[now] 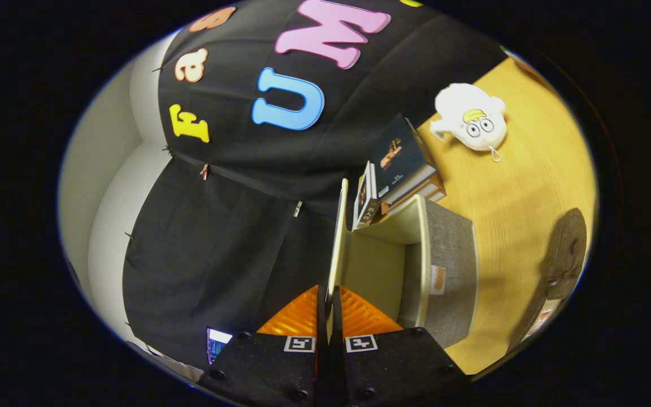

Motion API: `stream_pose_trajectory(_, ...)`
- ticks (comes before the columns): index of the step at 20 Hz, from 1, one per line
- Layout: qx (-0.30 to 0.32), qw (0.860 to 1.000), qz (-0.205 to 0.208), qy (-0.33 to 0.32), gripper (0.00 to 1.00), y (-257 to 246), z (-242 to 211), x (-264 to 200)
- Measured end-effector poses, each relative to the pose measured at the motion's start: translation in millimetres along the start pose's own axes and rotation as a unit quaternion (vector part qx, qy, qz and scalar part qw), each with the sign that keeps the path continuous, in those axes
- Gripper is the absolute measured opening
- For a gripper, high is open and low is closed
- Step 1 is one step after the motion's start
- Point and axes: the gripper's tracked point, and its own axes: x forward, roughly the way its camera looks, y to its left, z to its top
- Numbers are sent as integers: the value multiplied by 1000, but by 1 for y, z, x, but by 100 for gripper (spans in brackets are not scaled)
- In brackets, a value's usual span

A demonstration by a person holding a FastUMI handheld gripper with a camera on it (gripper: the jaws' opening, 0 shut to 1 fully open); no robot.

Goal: Open the storage box then place both shoes into the box .Put the left shoe in first, then the right shoe, with the right side of both shoes facing outward in a uniform manner.

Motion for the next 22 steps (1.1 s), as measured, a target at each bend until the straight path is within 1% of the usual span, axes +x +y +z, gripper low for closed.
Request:
stream_pose_trajectory(4, -65, 998, -21, -3, 5, 51, -7, 36)
stream_pose_trajectory(7, -98, 995, -15, 0, 5, 90, -20, 72)
stream_pose_trajectory(9, -108, 994, -15, 13, 5, 104, -38, 97)
stream_pose_trajectory(10, -111, 994, -12, 18, 6, 112, -46, 107)
stream_pose_trajectory(12, -128, 991, -17, 19, 12, 117, -53, 124)
stream_pose_trajectory(14, -141, 989, -36, 24, 27, 111, -62, 131)
stream_pose_trajectory(17, -168, 983, -65, 17, 91, 98, -57, 119)
stream_pose_trajectory(20, -200, 975, -90, -21, 95, 87, -30, 80)
stream_pose_trajectory(22, -242, 961, -123, -50, 96, 70, -8, 47)
